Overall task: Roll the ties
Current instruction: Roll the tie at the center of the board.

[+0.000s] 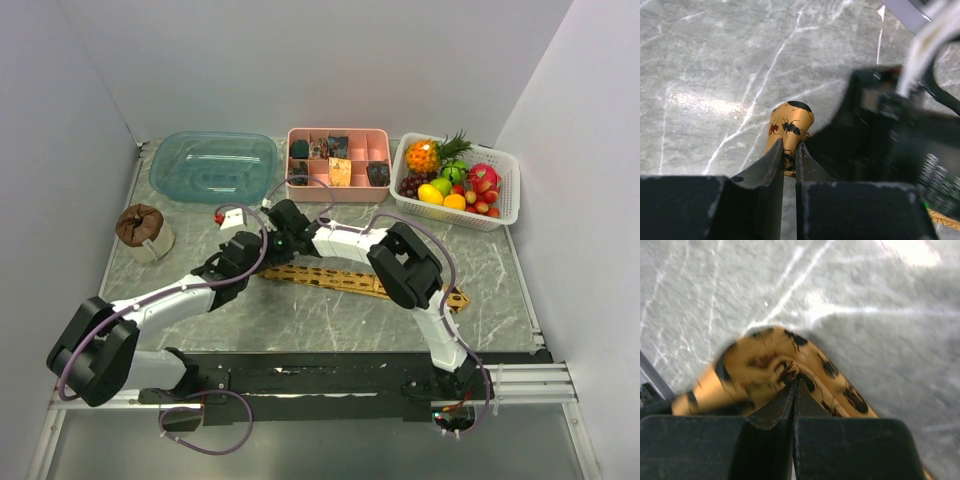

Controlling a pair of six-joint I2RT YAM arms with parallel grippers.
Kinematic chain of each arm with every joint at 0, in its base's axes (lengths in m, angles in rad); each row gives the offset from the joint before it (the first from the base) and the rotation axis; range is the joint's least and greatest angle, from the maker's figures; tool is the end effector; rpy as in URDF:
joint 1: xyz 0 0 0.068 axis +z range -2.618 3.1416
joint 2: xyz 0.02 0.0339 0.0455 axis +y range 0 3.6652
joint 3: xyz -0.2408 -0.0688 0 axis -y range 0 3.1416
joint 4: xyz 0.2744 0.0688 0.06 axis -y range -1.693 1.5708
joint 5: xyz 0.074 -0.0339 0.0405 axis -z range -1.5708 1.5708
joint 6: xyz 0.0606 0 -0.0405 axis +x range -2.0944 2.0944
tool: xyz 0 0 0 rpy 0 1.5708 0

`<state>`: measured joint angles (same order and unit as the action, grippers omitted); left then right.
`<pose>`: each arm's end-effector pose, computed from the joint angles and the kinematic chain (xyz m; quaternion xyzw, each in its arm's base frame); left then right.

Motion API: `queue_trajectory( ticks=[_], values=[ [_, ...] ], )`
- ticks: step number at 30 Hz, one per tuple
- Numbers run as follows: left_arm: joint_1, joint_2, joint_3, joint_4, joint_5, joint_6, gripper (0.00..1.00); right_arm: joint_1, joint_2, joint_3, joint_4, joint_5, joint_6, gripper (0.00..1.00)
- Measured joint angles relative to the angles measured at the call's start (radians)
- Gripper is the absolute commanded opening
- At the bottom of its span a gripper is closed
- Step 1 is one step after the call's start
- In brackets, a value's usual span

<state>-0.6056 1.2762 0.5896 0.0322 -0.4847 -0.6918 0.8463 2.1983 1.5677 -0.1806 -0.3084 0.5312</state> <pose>0.2640 -0.1485 0.1387 -0.1436 0.8653 -0.0879 0.4722 0.3236 0.3934 0.0996 -0.2002 0.8974 0.3430 0.1922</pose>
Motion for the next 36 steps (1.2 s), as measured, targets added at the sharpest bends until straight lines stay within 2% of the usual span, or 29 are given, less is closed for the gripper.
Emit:
queue_trajectory(
  ticks=[14,20,27,36],
  values=[
    [-0.085,0.061,0.013,-0.007,-0.090,-0.007,0.01,-0.005,0.044,0.020,0.049,-0.040,0.026,0.00],
    [-0.113,0.098,0.022,-0.021,-0.136,-0.012,0.01,-0.027,-0.063,-0.104,0.060,-0.009,0.018,0.00],
    [-0.148,0.147,0.071,-0.067,-0.203,-0.024,0.01,-0.053,-0.190,-0.170,0.083,0.011,0.018,0.00],
    [-0.229,0.249,0.136,-0.105,-0.270,-0.027,0.03,-0.077,-0.230,-0.225,0.096,0.031,0.017,0.00]
  ],
)
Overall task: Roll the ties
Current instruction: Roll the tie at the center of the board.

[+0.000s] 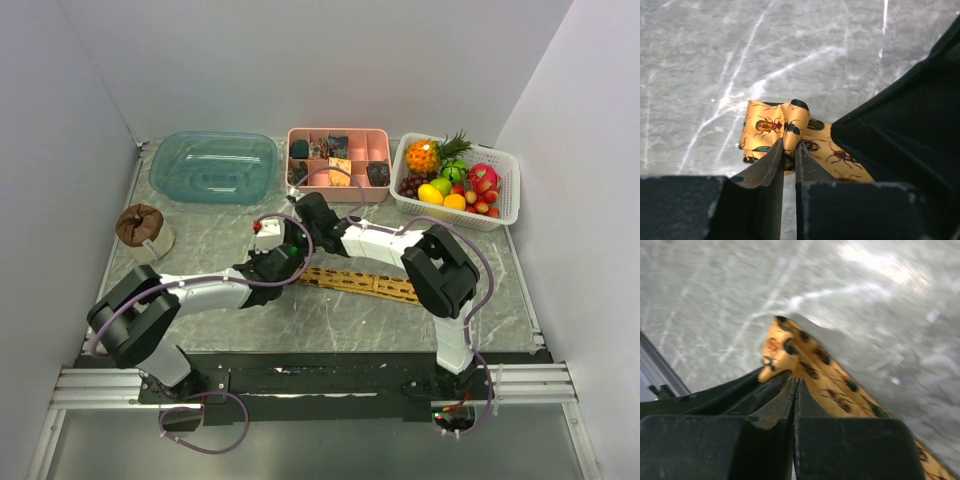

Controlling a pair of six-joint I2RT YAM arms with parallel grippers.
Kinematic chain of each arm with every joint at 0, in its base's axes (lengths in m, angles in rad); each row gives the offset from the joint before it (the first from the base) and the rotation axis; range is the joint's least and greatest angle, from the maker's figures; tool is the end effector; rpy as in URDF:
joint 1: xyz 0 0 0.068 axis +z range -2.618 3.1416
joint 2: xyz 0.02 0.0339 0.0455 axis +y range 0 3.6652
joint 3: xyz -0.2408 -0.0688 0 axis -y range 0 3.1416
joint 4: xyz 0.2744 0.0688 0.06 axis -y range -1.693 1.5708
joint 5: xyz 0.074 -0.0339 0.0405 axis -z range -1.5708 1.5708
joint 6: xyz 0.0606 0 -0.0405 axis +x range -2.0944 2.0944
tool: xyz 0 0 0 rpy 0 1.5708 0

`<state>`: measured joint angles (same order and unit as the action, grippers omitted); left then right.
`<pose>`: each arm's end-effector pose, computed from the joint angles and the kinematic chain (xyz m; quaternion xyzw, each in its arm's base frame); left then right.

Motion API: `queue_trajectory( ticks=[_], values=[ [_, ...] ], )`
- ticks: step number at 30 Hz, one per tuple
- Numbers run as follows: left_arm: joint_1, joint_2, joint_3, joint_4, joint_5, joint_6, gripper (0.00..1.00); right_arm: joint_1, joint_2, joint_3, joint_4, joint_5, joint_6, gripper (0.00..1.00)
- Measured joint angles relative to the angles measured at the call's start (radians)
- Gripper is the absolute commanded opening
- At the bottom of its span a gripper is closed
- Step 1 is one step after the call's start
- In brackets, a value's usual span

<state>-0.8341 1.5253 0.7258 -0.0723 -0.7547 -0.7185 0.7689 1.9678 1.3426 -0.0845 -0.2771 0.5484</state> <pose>0.2453 -0.2087 0.1087 -0.0755 0.8793 0.0240 0.4697 0.3270 0.3395 0.1374 -0.1563 0.8882 0.3523 0.2501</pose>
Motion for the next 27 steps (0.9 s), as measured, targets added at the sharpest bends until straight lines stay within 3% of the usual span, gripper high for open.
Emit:
queue_trajectory(
  ticks=[5,11,12,14,27],
  values=[
    [-0.030,0.050,0.026,0.000,-0.003,0.000,0.10,-0.026,-0.001,-0.051,-0.003,0.000,0.000,0.00],
    [-0.040,0.061,0.027,0.007,-0.001,0.003,0.35,-0.041,-0.011,-0.073,0.010,0.000,0.000,0.00],
    [-0.040,0.061,0.027,0.011,0.002,0.006,0.44,-0.043,-0.017,-0.079,0.010,-0.001,0.000,0.00],
    [-0.040,0.060,0.026,0.023,0.013,0.012,0.48,-0.044,-0.029,-0.092,0.015,-0.001,0.000,0.00],
    [-0.040,-0.028,-0.061,0.176,0.126,0.035,0.44,-0.062,-0.073,-0.120,0.042,-0.022,0.000,0.00]
  ],
)
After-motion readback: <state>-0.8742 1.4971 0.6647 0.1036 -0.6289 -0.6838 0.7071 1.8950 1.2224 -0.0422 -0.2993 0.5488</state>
